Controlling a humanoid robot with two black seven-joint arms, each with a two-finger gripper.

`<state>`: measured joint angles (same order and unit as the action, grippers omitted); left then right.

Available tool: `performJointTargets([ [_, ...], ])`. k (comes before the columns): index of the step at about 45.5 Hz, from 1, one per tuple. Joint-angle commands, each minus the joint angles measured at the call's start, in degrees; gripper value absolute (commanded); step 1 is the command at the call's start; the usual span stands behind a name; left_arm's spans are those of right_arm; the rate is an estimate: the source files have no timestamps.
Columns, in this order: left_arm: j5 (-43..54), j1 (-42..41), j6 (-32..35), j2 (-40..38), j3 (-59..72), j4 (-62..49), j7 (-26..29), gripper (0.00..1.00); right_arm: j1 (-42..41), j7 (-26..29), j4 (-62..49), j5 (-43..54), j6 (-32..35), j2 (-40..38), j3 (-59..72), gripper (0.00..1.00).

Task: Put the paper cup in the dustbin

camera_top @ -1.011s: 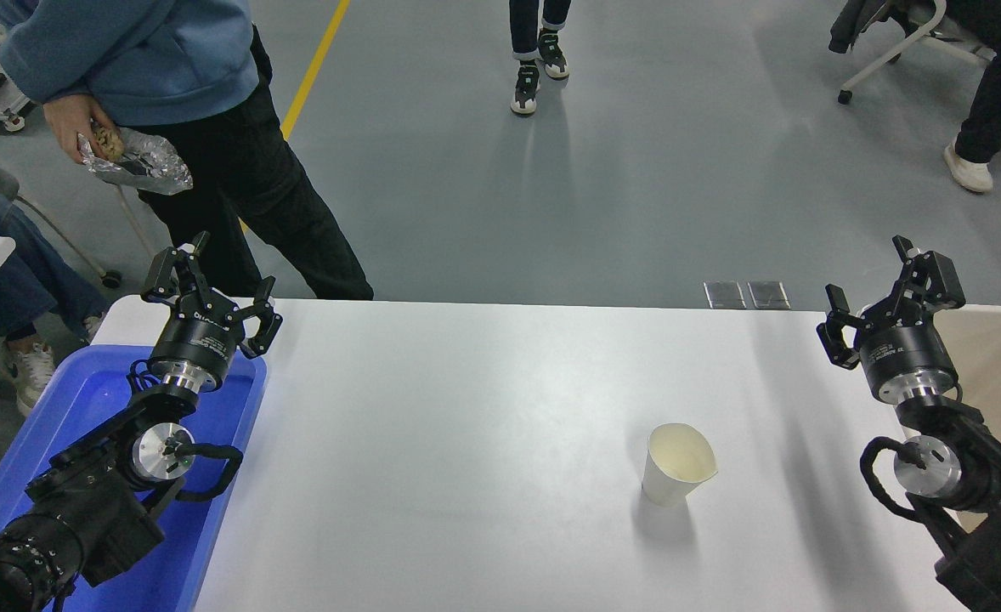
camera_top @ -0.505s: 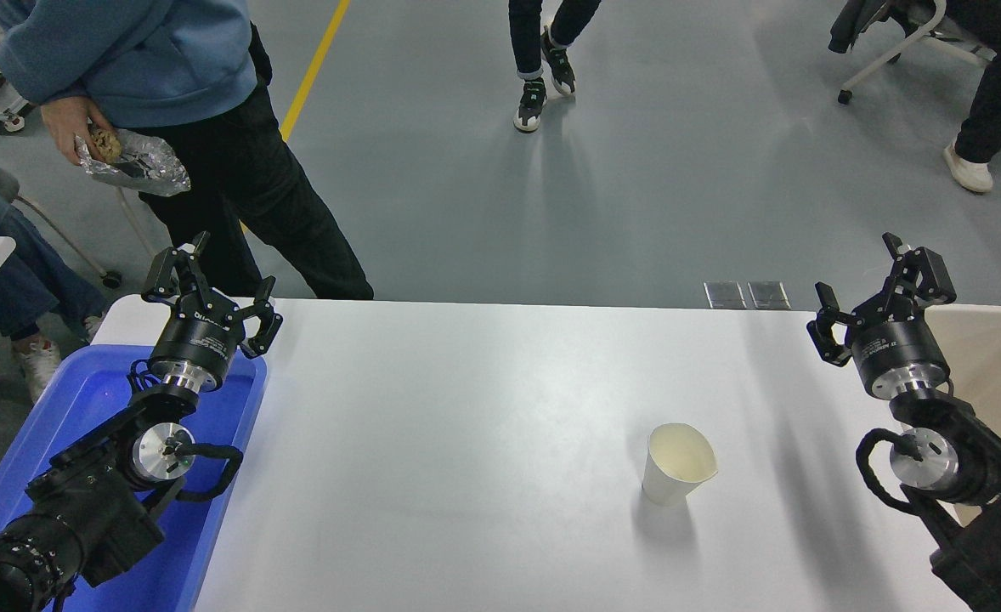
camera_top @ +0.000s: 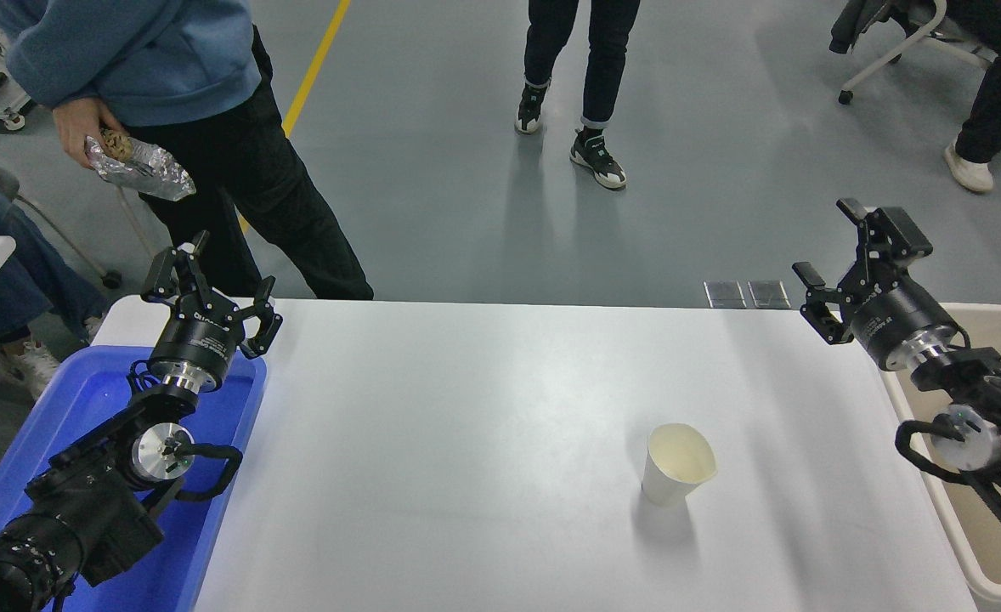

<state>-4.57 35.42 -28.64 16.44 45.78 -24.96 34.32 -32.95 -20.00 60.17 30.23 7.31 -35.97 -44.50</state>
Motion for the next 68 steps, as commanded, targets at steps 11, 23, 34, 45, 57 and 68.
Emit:
performJointTargets([
  [11, 0.0, 0.0, -0.01, 0.0, 0.01, 0.0, -0.04, 1.0, -18.28, 0.93, 9.96, 18.45, 0.6, -10.0, 28.05, 0.99],
  [23, 0.0, 0.0, -0.01, 0.0, 0.01, 0.0, 0.05, 1.0, -29.27, 1.11, 10.14, 26.98, 1.39, -9.65, 42.81, 0.99],
  [34, 0.0, 0.0, -0.01, 0.0, -0.08, 0.0, -0.04, 1.0, -37.88, 1.37, 10.32, 34.19, 1.48, -6.13, 56.26, 0.99],
  [45, 0.0, 0.0, -0.01, 0.0, 0.01, 0.0, -0.04, 1.0, -43.68, 1.28, 10.05, 39.11, 1.48, 0.89, 68.04, 0.99],
  [57, 0.0, 0.0, -0.01, 0.0, -0.08, 0.0, 0.05, 1.0, -46.85, 1.11, 5.66, 42.63, 0.95, 8.81, 78.86, 0.99],
  [68, 0.0, 0.0, -0.01, 0.0, -0.08, 0.0, 0.05, 1.0, -44.66, 1.11, -0.23, 44.74, 0.43, 11.88, 81.67, 0.99],
])
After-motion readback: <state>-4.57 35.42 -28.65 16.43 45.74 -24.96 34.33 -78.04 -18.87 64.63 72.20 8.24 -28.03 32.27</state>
